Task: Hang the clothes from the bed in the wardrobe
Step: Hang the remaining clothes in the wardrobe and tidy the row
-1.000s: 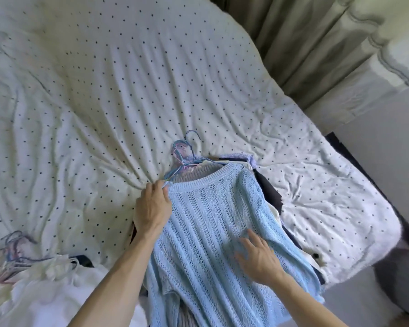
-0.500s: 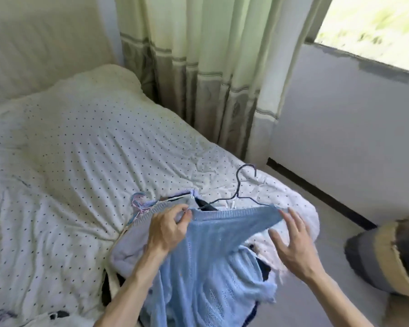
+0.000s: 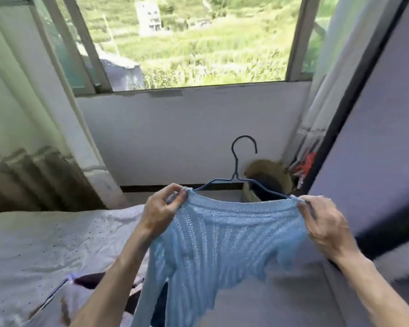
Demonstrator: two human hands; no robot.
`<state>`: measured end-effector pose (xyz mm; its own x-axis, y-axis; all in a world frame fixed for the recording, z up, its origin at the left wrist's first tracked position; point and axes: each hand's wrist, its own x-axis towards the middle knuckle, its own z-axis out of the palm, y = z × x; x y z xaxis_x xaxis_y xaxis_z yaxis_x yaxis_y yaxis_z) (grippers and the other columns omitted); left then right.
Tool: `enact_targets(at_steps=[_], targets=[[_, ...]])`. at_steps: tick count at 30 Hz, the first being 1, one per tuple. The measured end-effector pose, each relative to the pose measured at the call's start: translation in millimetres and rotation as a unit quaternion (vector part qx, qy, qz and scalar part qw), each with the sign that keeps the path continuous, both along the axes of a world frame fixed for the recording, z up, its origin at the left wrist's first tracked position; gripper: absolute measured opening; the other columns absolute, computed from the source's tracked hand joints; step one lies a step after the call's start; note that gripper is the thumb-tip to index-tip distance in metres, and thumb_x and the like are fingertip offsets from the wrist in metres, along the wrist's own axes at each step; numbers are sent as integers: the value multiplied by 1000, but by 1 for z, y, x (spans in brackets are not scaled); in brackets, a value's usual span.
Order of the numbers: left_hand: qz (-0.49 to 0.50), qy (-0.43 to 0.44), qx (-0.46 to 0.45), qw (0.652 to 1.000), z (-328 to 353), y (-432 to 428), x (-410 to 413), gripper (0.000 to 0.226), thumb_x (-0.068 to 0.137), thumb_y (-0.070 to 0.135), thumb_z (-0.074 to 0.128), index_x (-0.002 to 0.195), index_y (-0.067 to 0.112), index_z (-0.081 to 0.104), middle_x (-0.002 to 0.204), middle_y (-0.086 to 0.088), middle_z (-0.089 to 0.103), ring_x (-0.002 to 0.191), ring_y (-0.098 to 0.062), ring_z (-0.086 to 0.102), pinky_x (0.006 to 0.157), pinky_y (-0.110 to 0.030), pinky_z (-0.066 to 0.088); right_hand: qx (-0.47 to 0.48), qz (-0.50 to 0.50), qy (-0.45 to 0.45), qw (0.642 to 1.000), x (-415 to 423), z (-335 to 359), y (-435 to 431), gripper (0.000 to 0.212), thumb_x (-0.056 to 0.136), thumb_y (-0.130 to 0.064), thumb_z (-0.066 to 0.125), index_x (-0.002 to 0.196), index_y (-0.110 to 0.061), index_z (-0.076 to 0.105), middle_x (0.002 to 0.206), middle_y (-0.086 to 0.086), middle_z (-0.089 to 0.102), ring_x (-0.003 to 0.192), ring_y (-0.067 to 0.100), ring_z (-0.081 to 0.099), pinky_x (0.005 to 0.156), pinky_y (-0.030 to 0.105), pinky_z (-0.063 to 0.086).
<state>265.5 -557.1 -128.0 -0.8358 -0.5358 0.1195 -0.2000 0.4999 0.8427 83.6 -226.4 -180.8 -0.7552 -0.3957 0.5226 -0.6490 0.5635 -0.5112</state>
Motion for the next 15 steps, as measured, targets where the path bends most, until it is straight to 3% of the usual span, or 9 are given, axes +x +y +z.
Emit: enact_targets(at_steps=[4,7,10,12,15], targets=[[-111,-11,-13,994,2,61,-68,15,89,47,66,90,33,66,71,5,65,63,-11,52,63,-28,43,23,-104,17,994,-9,-6,85,38,100,-40,42,106,-13,68,89,3,64,81,31,55,76,48,49],[-231,-38,-11,972,4,104,-114,5,94,33,67,97,35,70,70,13,62,60,-4,50,58,-18,39,5,-171,6,985,-4,-15,137,32,99,-32,45,113,-15,69,93,0,63,84,27,54,85,37,45],[-368,-85,-29,926,11,146,-161,16,97,32,63,109,40,69,74,26,63,62,4,56,61,-10,40,4,-269,-8,963,1,-23,183,34,98,-32,43,113,-18,70,97,2,65,87,28,57,88,37,44],[-446,-124,-15,886,14,170,-191,20,97,35,62,113,45,67,76,19,62,62,0,53,62,-17,42,6,-326,-23,945,2,-24,208,33,98,-33,43,113,-19,69,97,4,64,89,31,58,87,41,46],[-533,-185,41,825,19,200,-228,26,98,33,61,120,46,66,90,6,63,79,-11,55,70,-28,45,-5,-392,-30,919,5,-22,233,25,98,-22,51,113,-17,70,99,5,63,94,22,50,89,38,43]])
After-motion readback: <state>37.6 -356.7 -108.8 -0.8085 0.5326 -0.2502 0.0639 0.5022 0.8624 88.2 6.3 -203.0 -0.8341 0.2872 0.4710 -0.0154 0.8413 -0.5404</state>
